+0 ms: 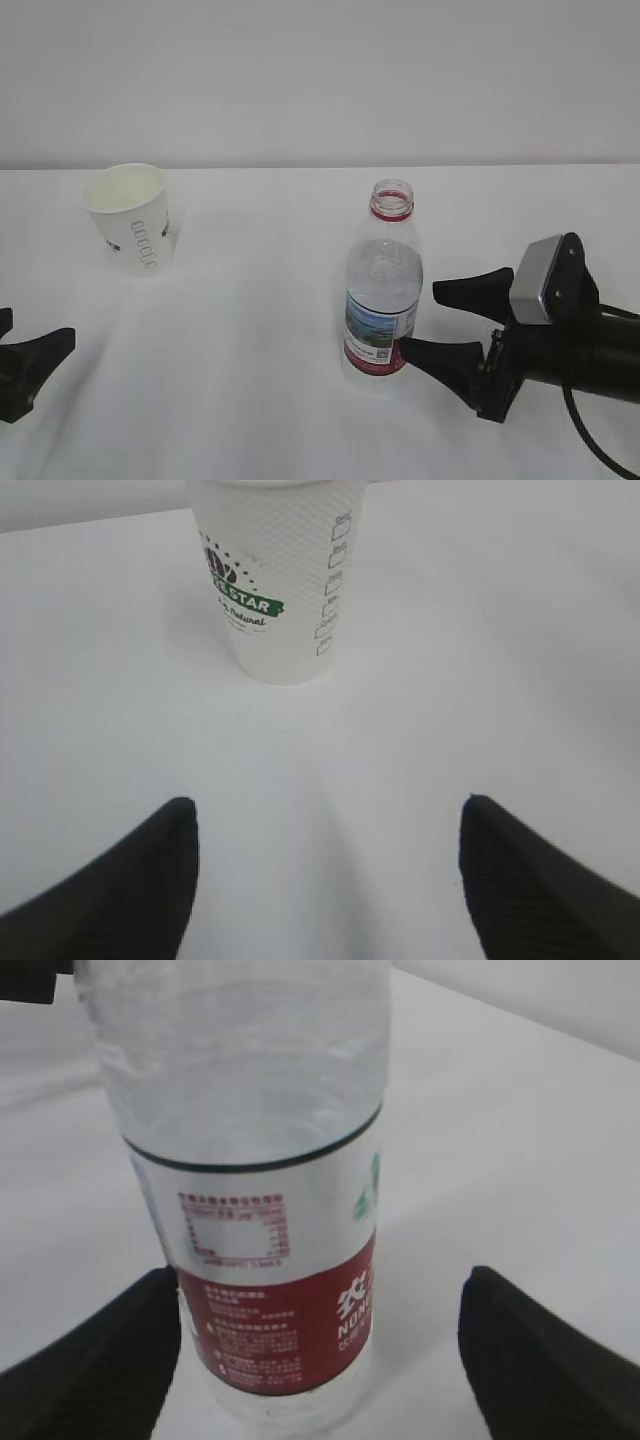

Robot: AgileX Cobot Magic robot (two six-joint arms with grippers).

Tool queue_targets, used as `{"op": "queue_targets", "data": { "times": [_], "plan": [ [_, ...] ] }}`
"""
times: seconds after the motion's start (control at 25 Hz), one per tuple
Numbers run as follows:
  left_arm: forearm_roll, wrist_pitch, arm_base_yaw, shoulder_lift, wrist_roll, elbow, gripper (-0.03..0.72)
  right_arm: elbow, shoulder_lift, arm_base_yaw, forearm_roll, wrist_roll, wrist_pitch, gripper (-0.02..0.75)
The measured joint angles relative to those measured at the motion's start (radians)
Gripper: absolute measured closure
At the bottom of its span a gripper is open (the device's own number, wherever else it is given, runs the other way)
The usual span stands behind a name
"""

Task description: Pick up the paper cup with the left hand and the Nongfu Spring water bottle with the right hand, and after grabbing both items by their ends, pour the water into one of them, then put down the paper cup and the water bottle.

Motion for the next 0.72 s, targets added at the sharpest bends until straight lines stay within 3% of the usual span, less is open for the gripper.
{"op": "queue_targets", "data": {
  "times": [0.28, 0.72],
  "plan": [
    [0.000, 0.000, 0.000, 0.000, 0.000, 0.000, 0.097, -0.063, 0.000, 0.063, -0.014, 0.005, 0.076, 0.076],
    [0.000, 0.000, 0.000, 0.000, 0.000, 0.000, 0.097, -0.102, 0.007, 0.069, -0.020, 0.034, 0.118, 0.076]
  ]
}}
